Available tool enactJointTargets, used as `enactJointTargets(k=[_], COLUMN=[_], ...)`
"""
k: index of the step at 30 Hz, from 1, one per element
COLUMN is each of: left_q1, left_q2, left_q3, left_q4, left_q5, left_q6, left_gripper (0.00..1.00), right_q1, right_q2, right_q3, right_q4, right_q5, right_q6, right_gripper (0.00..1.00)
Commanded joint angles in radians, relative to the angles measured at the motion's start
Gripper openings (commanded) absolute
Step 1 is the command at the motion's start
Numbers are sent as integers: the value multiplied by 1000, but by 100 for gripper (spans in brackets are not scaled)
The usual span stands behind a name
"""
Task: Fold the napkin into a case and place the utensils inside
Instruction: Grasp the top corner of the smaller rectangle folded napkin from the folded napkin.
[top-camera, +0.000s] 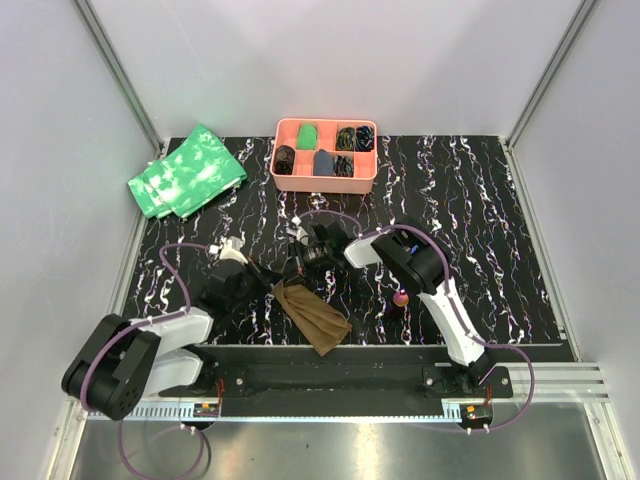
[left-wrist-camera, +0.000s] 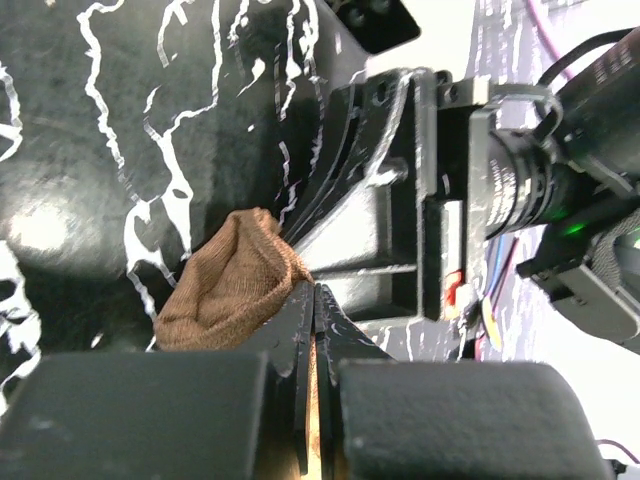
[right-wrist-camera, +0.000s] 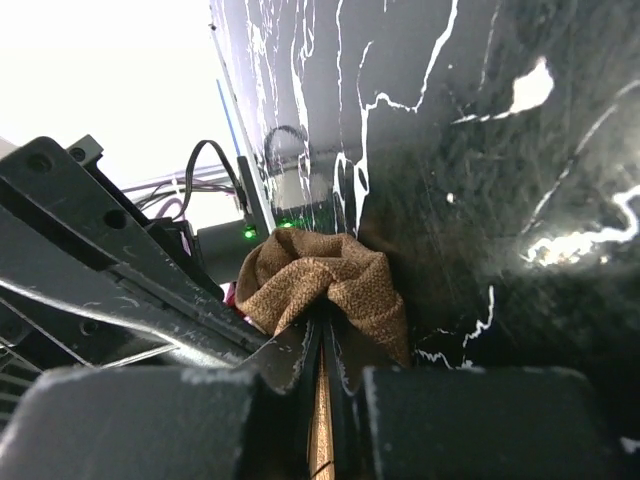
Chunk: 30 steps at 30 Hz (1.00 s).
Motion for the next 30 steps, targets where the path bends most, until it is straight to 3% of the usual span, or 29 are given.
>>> enactJointTargets(k=[1,11,25,26,30], left_q1=[-9,-11,-11,-11,-21], left_q2=[86,22,45,50,-36], left_q3=[-19,-19,36,42,110], left_q4=[94,-22,-75,-87,-275], left_q5=[56,-21,3,-3,-61], left_q6=[-18,22,56,65,123], left_gripper=[0,0,1,4,40], right_q1=[10,-56,-56,-56,-57], right_q2=[-22,-274,-308,-323,-407], right_q3=[-32,-118,-109,-115,-144], right_q4=[11,-185,-351,-359,-495], right_q5=[32,91,175,178,259], right_q6=[-30,-125,-242,-246,-329], right_gripper=[8,15,16,16,17])
